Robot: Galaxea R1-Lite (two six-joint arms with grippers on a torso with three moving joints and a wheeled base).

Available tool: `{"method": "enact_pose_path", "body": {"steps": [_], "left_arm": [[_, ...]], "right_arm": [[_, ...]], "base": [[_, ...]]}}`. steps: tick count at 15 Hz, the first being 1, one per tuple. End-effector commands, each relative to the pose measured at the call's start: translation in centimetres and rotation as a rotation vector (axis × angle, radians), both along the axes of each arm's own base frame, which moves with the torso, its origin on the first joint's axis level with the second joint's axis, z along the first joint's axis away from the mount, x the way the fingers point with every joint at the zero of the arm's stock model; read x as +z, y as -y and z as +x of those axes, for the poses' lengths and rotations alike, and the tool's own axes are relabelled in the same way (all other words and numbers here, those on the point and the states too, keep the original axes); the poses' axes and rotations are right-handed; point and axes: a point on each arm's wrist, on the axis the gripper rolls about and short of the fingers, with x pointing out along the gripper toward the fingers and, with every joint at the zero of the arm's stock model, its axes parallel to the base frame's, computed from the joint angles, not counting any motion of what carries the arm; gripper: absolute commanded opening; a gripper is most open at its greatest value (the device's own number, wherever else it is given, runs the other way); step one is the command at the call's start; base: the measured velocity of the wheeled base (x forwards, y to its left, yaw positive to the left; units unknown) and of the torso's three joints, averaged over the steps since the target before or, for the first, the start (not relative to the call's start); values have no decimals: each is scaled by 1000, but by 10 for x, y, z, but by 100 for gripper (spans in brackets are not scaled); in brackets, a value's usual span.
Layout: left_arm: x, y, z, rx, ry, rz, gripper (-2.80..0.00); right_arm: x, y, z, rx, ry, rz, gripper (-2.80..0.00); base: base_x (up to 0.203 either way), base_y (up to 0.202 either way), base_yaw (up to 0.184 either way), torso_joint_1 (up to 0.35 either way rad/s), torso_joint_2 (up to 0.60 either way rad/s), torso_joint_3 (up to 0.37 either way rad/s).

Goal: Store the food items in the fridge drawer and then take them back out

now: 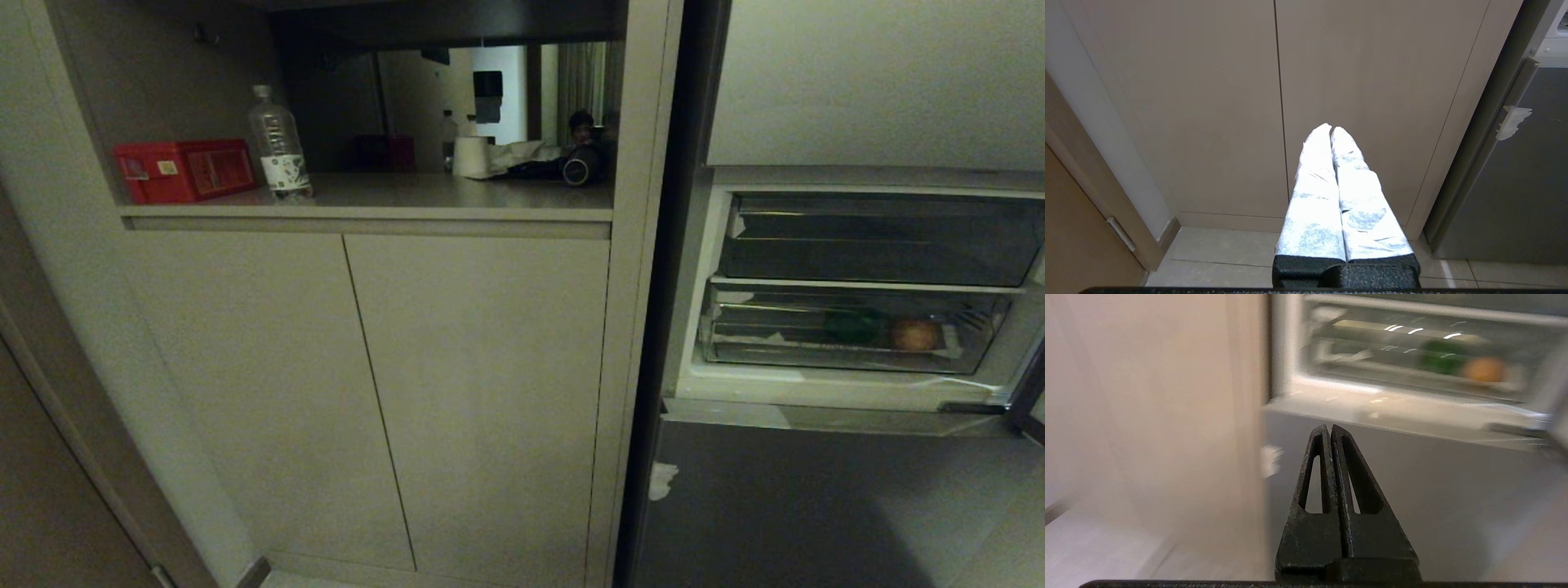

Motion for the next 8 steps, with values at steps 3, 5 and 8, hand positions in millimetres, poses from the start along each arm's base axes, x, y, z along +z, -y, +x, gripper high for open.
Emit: {"method": "enact_pose_path", "body": {"steps": [3,5,8], "left_arm": [[0,0,0,0,-1,0,-280],[0,0,0,-1,0,0,-280],[0,0,0,0,0,0,-280]], "right_arm": [[33,-3,100,126,-330,36,0],[32,-7,150,189,-394,50,0],[16,-16,218,244,-411,59,0]], "base": [[0,0,0,0,0,0],[0,0,0,0,0,0],[0,0,0,0,0,0]]}}
